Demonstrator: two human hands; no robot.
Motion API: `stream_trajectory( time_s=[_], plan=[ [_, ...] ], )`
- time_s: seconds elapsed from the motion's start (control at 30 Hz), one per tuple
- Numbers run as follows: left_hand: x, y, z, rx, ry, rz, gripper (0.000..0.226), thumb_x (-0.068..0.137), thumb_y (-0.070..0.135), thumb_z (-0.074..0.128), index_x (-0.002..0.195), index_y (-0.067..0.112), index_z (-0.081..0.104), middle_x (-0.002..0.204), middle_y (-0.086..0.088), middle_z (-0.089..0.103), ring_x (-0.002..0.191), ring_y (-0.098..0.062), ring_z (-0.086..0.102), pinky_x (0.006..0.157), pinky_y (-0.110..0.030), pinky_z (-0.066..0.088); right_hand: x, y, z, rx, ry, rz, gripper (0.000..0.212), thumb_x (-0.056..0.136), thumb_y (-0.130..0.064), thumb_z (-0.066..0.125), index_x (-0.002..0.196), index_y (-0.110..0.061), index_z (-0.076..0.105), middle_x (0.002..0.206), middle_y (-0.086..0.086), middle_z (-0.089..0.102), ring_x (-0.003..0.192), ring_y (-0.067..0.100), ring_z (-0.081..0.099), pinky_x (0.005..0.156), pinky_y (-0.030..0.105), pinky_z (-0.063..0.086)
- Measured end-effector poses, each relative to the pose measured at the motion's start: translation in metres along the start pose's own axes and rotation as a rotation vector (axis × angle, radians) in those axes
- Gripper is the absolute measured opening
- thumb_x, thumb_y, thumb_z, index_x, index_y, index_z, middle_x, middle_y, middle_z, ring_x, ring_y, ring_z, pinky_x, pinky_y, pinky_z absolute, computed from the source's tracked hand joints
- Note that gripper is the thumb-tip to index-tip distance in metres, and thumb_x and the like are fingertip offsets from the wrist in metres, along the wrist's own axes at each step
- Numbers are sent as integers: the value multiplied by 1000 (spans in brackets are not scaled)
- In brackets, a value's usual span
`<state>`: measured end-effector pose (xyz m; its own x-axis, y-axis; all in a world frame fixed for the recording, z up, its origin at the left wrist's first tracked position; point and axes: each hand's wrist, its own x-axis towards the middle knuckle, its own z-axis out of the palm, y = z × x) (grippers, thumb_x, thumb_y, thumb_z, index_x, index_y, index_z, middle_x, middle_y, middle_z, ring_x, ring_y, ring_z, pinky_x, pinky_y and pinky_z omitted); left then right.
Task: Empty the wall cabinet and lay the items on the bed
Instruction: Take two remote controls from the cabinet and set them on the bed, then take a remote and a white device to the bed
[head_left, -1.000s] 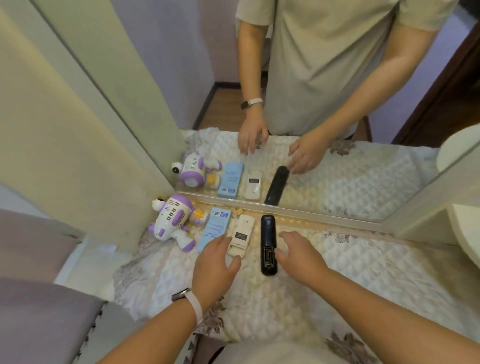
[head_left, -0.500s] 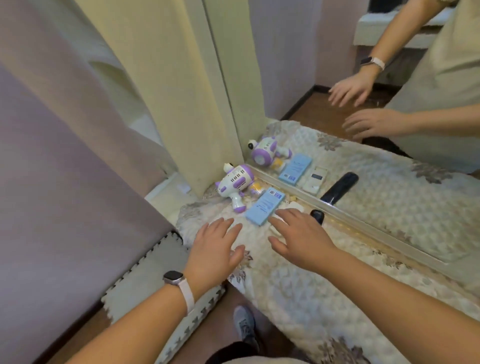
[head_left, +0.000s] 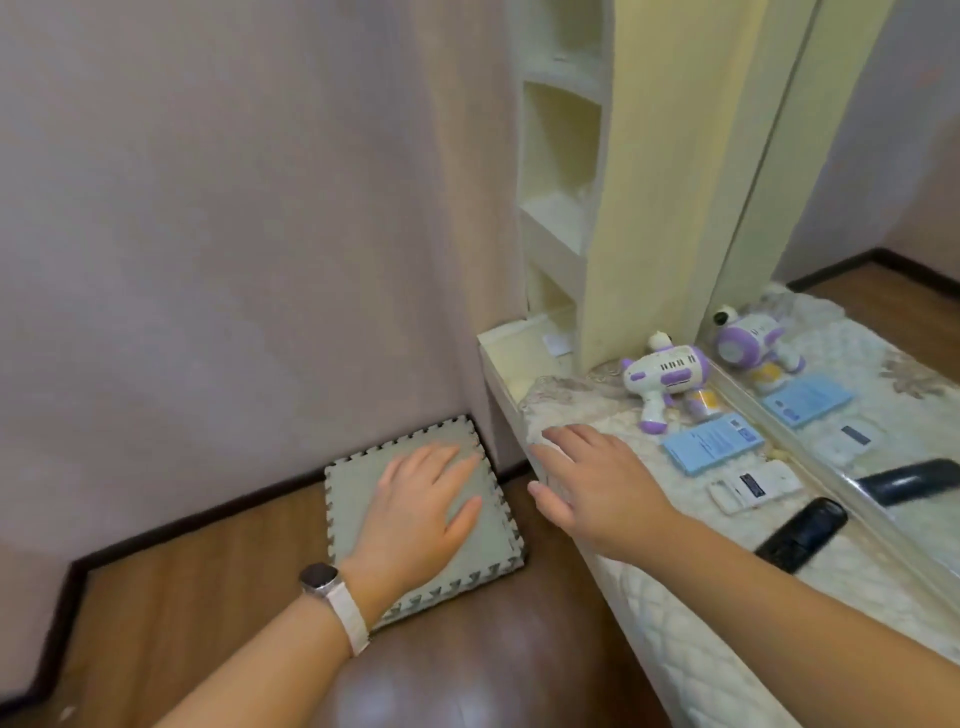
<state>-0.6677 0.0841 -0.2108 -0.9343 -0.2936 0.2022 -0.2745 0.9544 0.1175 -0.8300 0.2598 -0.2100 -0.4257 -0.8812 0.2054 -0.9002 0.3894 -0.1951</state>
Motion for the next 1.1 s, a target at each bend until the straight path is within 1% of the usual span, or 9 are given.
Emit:
stream_trajectory(
  time_s=[0.1, 0.17, 0.27, 0.4, 0.47, 0.57, 0.77, 0.93, 1.1],
  plan=[
    [-44, -47, -16, 12, 30, -106, 44, 90, 45, 49, 125, 21, 63, 127, -1, 62, 120, -23, 55, 105, -37, 32, 30, -57, 10, -21, -40, -99, 46, 91, -50, 41, 122, -21, 60, 122, 0, 61, 115, 23, 54, 89, 40, 48],
    [-84, -86, -29, 20, 45, -190, 44, 89, 45, 49, 122, 21, 64, 125, -1, 63, 118, -23, 56, 104, -38, 33, 50, -107, 18, -19, -66, -171, 48, 91, -51, 38, 120, -20, 61, 119, 1, 62, 113, 25, 55, 87, 41, 48],
    [-151, -142, -53, 28, 43, -335, 47, 89, 46, 46, 125, 22, 63, 130, 0, 62, 123, -24, 54, 105, -45, 39, 75, -188, 33, -11, -65, -297, 46, 90, -50, 40, 117, -19, 61, 117, 3, 62, 110, 26, 56, 84, 41, 49],
    [-234, -203, -89, 39, 112, -503, 49, 91, 46, 44, 131, 23, 60, 137, 1, 58, 130, -21, 49, 110, -44, 32, 102, -296, 50, 0, -41, -437, 45, 90, -50, 42, 116, -19, 62, 119, 2, 63, 109, 26, 57, 83, 38, 47],
    [-271, -229, -105, 65, 156, -560, 49, 90, 45, 45, 131, 22, 60, 136, 0, 58, 129, -22, 50, 109, -44, 33, 111, -346, 59, 18, -41, -494, 46, 90, -50, 41, 117, -19, 63, 118, 2, 63, 108, 26, 57, 83, 39, 48],
    [-323, -264, -126, 109, 206, -634, 46, 91, 44, 49, 130, 22, 61, 136, 0, 58, 129, -22, 50, 109, -42, 33, 119, -416, 69, 43, -50, -583, 48, 91, -50, 38, 121, -20, 62, 123, 1, 62, 114, 26, 55, 88, 40, 48],
    [-409, -304, -163, 155, 264, -831, 47, 93, 46, 47, 135, 25, 55, 140, 1, 54, 132, -18, 45, 111, -41, 29, 131, -532, 76, 82, -53, -755, 51, 92, -53, 35, 123, -22, 62, 126, 1, 61, 118, 24, 54, 90, 40, 48],
    [-461, -321, -185, 220, 276, -987, 48, 94, 45, 48, 138, 25, 52, 143, 1, 51, 134, -19, 42, 111, -38, 25, 141, -601, 84, 109, -50, -906, 51, 93, -52, 35, 123, -20, 61, 127, 3, 61, 119, 25, 54, 89, 39, 48],
    [-493, -338, -205, 261, 298, -1102, 48, 95, 46, 47, 138, 26, 51, 143, 2, 50, 134, -18, 41, 111, -40, 27, 158, -661, 94, 168, -74, -1030, 53, 95, -52, 35, 126, -19, 61, 129, 4, 60, 120, 25, 53, 92, 41, 49]
  ],
)
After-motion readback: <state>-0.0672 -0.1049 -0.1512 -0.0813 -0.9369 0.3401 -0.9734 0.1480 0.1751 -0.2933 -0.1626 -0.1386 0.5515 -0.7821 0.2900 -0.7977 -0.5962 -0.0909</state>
